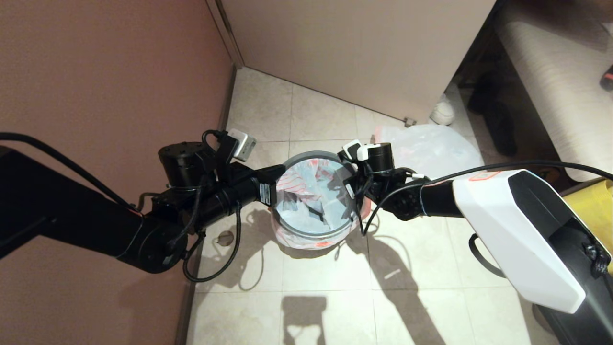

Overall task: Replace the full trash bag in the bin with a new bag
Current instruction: Place the trash can ring on the trash can

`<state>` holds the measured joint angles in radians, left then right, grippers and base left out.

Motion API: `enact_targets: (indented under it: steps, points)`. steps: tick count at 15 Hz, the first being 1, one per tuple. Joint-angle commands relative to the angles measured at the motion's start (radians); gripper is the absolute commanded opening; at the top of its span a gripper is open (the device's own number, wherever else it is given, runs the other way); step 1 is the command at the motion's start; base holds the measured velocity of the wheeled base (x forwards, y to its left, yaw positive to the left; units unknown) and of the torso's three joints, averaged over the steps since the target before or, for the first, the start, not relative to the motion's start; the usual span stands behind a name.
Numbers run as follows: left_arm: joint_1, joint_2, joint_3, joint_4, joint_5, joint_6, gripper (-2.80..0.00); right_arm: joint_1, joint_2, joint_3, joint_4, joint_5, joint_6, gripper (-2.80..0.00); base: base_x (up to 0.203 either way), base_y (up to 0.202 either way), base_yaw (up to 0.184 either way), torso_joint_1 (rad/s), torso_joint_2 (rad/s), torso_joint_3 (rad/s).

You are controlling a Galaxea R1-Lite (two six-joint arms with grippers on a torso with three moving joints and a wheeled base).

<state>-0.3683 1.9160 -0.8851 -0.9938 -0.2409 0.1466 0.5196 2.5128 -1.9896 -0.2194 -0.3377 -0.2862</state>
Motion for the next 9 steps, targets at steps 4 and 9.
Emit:
enact_targets:
  steps: [4, 9]
  points:
    - [0.000, 0.002, 0.000, -0.006, -0.002, 0.001, -2.80, 0.008, 0.007, 0.002, 0.002, 0.000, -0.002, -2.80, 0.000, 0.000, 0.000, 0.000, 0.00, 0.000]
    - [0.000, 0.002, -0.002, -0.005, -0.003, 0.001, -2.80, 0.024, -0.009, 0.002, 0.002, -0.002, 0.001, 0.00, 0.000, 0.000, 0.000, 0.000, 0.00, 0.000]
